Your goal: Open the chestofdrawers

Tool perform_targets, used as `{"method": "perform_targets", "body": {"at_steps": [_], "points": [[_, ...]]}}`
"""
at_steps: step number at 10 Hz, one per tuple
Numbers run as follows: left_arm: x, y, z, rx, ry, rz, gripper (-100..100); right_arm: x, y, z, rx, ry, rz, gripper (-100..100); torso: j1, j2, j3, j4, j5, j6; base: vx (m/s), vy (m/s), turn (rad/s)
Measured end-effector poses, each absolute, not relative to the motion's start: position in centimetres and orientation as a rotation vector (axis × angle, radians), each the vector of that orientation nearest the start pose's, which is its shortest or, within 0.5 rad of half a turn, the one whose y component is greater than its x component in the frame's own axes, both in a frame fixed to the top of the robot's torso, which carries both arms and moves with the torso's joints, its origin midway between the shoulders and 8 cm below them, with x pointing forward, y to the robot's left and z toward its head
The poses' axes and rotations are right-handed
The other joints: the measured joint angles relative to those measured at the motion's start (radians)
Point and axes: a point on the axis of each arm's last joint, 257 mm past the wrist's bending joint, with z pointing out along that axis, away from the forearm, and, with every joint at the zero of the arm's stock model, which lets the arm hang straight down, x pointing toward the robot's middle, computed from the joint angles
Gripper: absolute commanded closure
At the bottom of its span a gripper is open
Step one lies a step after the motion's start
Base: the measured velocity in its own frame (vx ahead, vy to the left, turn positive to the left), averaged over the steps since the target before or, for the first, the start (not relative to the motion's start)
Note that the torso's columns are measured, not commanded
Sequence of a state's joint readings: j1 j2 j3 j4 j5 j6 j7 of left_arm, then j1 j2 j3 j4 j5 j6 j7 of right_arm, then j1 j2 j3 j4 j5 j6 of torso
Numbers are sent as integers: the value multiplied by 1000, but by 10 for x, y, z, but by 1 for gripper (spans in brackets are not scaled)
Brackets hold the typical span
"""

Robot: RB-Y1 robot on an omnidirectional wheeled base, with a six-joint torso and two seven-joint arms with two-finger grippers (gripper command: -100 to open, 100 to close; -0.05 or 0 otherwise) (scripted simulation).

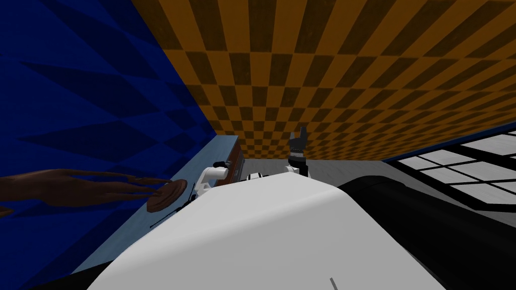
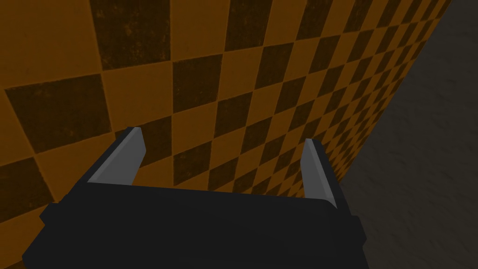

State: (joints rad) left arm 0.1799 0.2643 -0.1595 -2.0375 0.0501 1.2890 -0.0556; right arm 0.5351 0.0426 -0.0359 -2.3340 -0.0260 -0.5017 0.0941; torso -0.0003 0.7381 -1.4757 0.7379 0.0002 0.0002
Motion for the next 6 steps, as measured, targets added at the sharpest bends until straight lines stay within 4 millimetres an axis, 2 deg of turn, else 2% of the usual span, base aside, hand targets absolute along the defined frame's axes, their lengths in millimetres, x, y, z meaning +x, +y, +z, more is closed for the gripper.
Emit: {"method": "perform_targets", "body": {"at_steps": [6], "points": [[326,276,-375,-1599,2181,-212,-100,326,-300,38,644,567,1184,0,2,-4,-2,-2,1,0,72,-22,-5]]}}
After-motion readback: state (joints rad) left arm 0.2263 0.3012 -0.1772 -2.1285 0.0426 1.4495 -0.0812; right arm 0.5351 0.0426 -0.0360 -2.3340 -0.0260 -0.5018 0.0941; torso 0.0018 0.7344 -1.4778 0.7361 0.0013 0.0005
